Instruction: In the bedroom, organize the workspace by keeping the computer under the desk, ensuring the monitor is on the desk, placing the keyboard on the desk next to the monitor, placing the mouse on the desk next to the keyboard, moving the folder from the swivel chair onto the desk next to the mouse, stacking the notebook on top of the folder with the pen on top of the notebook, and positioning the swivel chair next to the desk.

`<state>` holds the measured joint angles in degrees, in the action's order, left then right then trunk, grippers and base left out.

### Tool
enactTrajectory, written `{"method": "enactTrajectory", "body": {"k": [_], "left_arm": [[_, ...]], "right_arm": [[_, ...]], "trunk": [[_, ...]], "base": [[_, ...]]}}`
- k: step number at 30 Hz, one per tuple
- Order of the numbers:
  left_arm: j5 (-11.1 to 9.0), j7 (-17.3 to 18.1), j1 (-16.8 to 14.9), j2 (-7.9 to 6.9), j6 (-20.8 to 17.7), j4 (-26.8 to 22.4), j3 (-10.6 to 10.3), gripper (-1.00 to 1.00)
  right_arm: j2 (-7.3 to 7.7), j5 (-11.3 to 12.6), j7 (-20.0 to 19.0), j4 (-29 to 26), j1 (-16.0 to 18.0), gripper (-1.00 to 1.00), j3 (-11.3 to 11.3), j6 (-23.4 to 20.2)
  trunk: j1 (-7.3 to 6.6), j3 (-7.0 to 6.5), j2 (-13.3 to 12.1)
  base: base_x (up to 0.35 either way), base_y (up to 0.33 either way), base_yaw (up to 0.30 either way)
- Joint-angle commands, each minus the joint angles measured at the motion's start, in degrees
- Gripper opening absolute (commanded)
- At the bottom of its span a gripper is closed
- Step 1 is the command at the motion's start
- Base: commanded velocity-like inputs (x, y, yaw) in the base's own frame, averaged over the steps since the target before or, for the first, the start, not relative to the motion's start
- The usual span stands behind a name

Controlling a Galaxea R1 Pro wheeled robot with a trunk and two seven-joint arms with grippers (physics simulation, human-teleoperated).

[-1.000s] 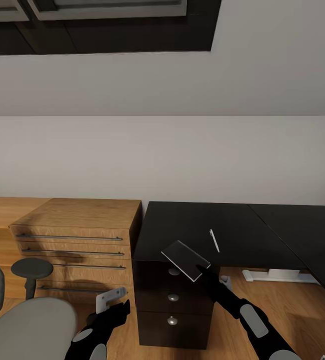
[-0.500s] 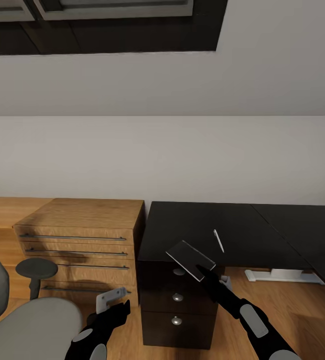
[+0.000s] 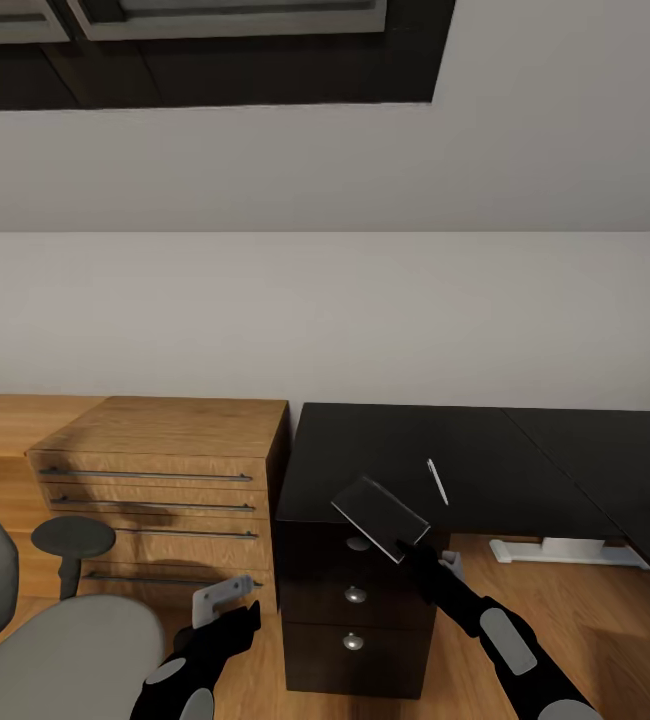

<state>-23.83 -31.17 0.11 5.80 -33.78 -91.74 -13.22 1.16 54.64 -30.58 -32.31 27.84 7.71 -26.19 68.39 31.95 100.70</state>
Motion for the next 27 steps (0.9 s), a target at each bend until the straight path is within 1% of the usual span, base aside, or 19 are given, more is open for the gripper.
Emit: {"method": "enactTrajectory", "body": {"k": [1,10,16,18,19,23,27], "left_arm": [[-0.6,-0.5,0.0,0.0,-0.1,0.0,-0.1,1.0],[-0.6,-0.5,0.0,0.02,-0.1,0.0,-0.1,1.0],[-0.6,-0.5,0.0,0.07,-0.1,0.0,-0.1,1.0],[-0.6,-0.5,0.0,0.08,-0.1,0.0,-0.1,1.0],[-0.6,-0.6,0.0,0.09,-0.1,0.0,-0.1,1.0],[-0.5,-0.6,0.0,0.09,-0.1,0.1,-0.1,1.0],[-0.5,-0.6,0.0,0.09,-0.1,0.1,-0.1,1.0]], "right_arm": [[-0.02,-0.1,0.1,0.1,0.0,-1.0,0.1,-0.4],[-0.02,-0.1,0.1,0.1,0.0,-1.0,0.1,-0.4],[-0.02,-0.1,-0.1,-0.3,0.0,-1.0,0.0,-0.4],[0.02,-0.1,-0.3,-2.0,0.0,-1.0,0.0,-0.4],[0.01,-0.1,-0.4,-5.3,0.0,-1.0,0.0,-0.4],[0.06,-0.3,-1.1,-11.1,-0.2,-1.0,-0.2,-0.4],[0.21,-0.6,-1.2,-14.2,-0.3,-1.0,-0.3,-0.7]], "trunk": [[0.0,0.05,0.0],[0.0,0.05,0.0],[-1.32,-1.02,-2.4],[-1.76,-1.38,-3.2],[-1.98,-1.56,-3.6],[-2.85,-2.28,-5.2],[-3.73,-3.0,-6.8]], "base": [[0.0,0.0,0.0],[0.0,0.0,0.0],[0.0,0.0,0.0],[0.0,0.0,0.0],[0.0,0.0,0.0],[0.0,0.0,0.0],[0.0,0.0,0.0]]}}
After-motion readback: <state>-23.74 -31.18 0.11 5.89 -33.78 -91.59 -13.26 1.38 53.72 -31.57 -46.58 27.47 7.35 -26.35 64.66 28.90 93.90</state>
